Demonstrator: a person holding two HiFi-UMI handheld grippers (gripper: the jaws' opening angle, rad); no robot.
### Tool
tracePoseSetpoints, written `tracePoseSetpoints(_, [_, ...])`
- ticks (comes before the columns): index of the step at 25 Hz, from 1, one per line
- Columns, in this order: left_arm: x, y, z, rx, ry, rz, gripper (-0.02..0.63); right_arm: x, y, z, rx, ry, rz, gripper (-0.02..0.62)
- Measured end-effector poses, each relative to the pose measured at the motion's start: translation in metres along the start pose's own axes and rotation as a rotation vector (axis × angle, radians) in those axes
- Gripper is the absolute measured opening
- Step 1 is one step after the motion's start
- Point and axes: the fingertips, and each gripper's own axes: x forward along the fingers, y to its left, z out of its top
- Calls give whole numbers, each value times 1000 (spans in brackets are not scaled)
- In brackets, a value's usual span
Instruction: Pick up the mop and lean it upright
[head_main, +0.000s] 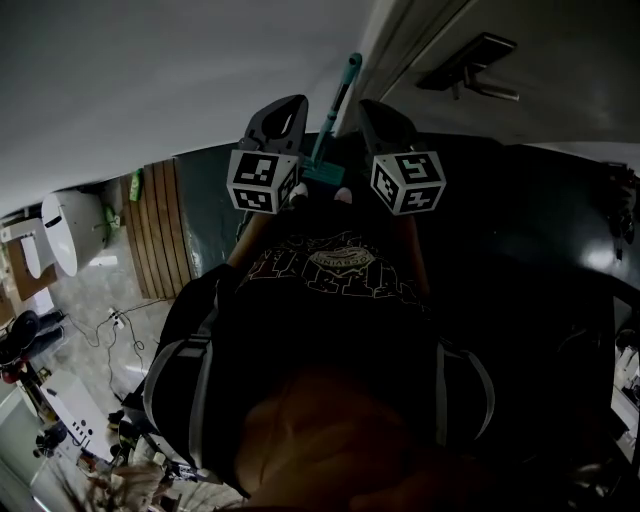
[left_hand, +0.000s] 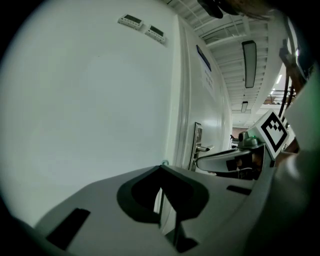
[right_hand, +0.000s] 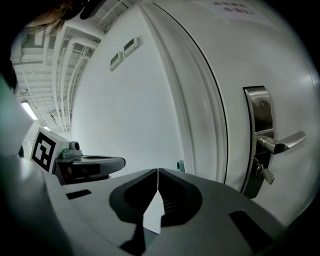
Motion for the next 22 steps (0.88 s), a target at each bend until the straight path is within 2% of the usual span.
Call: tracePoseSetpoints(22, [-2,-20,-1,-10,-2,-43,48,-18,0,-4,2,-5,-26,20])
